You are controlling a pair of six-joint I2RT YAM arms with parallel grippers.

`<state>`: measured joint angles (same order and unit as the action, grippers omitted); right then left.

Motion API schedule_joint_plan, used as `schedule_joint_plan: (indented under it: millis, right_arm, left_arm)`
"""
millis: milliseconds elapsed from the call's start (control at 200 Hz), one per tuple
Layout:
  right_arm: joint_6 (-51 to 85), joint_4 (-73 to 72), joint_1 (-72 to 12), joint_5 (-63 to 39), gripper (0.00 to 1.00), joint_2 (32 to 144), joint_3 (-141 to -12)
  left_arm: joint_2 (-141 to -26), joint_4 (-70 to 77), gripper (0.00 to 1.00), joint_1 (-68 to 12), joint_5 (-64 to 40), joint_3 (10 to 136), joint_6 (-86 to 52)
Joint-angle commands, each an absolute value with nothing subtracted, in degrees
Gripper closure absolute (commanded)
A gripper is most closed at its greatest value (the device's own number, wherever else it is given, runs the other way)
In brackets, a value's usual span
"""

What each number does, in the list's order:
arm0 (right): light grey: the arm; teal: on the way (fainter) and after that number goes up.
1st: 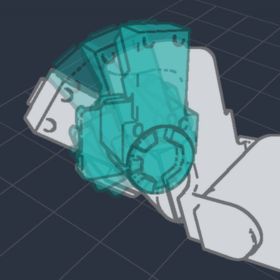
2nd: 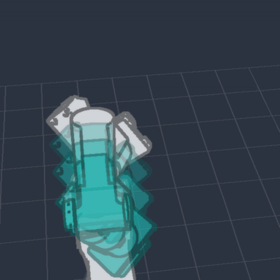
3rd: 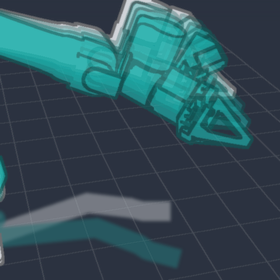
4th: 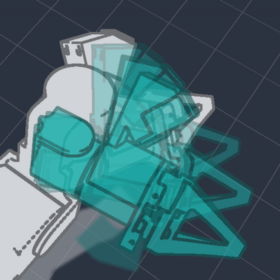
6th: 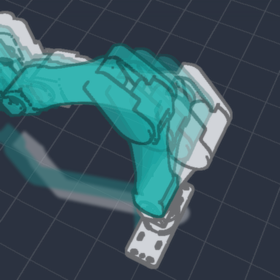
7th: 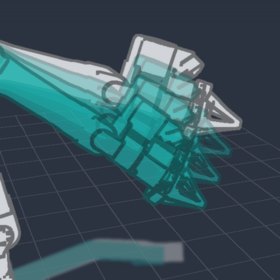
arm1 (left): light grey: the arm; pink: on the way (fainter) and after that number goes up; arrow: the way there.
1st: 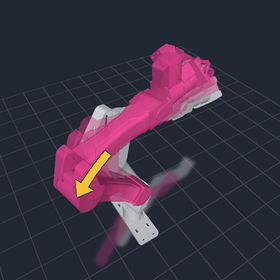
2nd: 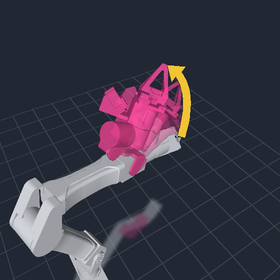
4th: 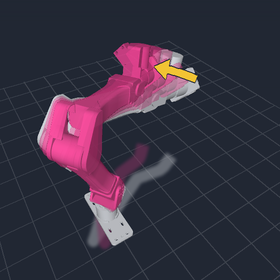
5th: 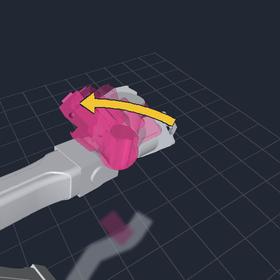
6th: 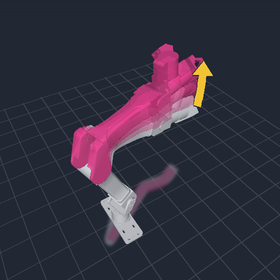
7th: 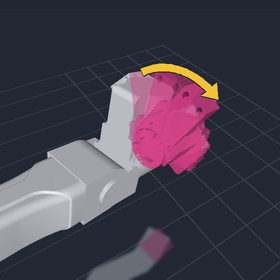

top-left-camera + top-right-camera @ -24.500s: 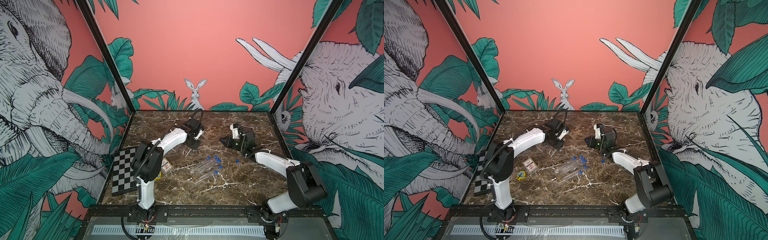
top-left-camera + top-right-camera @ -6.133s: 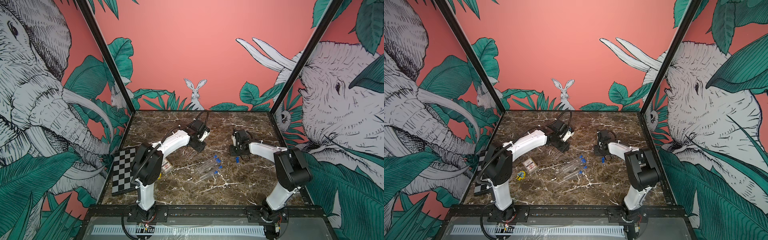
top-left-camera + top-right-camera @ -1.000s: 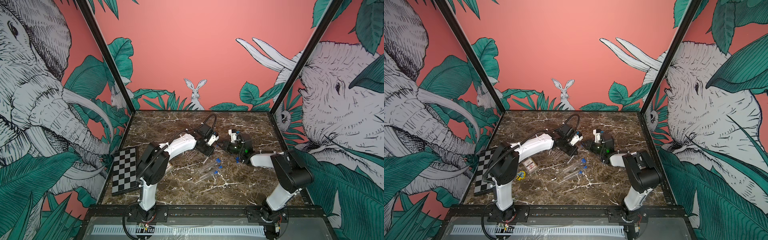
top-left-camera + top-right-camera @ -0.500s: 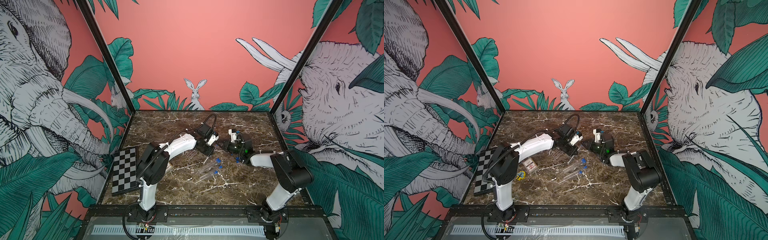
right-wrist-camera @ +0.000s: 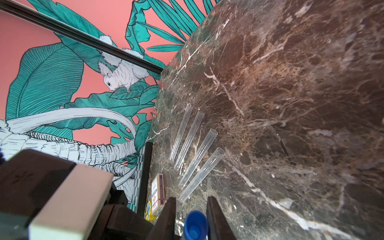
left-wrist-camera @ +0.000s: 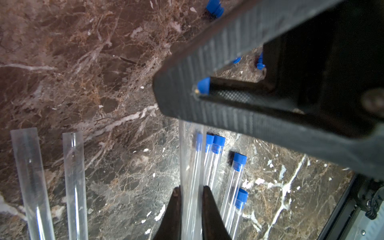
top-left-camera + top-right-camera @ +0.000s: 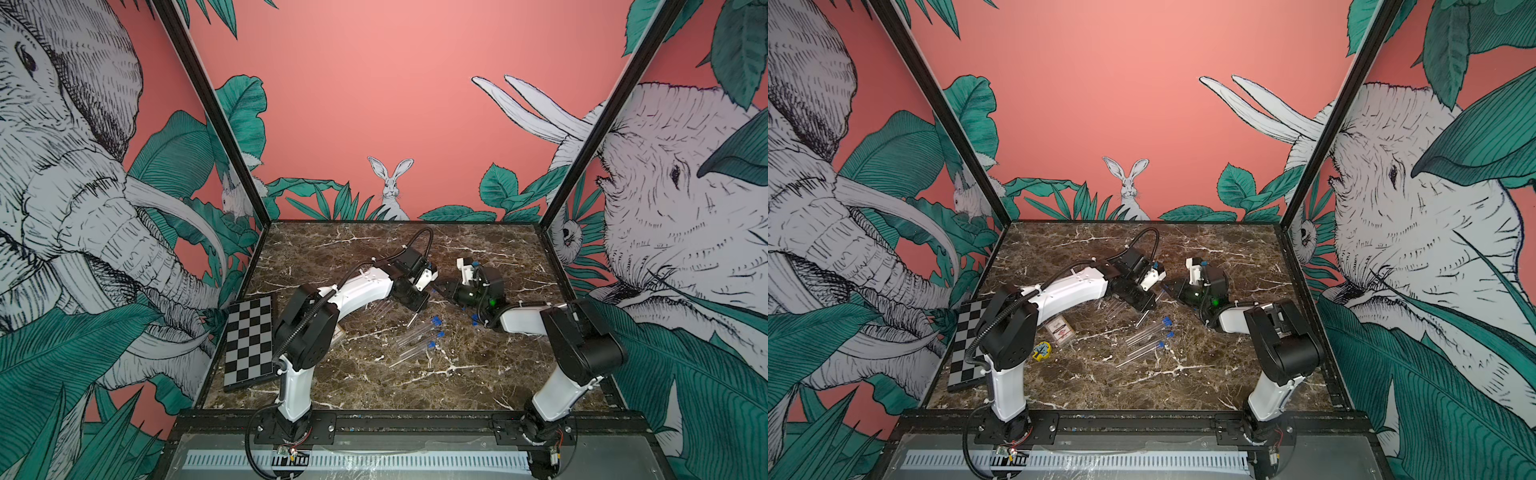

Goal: Remove stoppers from test tubes
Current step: Open the stopper on the test tube.

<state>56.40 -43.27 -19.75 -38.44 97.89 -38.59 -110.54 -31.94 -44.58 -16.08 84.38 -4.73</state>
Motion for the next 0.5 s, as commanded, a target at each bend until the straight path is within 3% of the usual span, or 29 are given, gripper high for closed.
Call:
schedule_joint_plan:
  millis: [0,495]
  right_arm:
    - [57.7,-46.7,-20.0,-39.3,0.73,98.7,-38.5]
    - [57.7,-46.8,-20.0,-39.2,0.81,98.9,-38.7]
  left_arm:
    - [-107.2,-31.1,0.93,-44.8,-16.9,84.4,-5.1]
    - [-107.4,-31.1,0.94,-44.8,-16.5,84.3,-4.7]
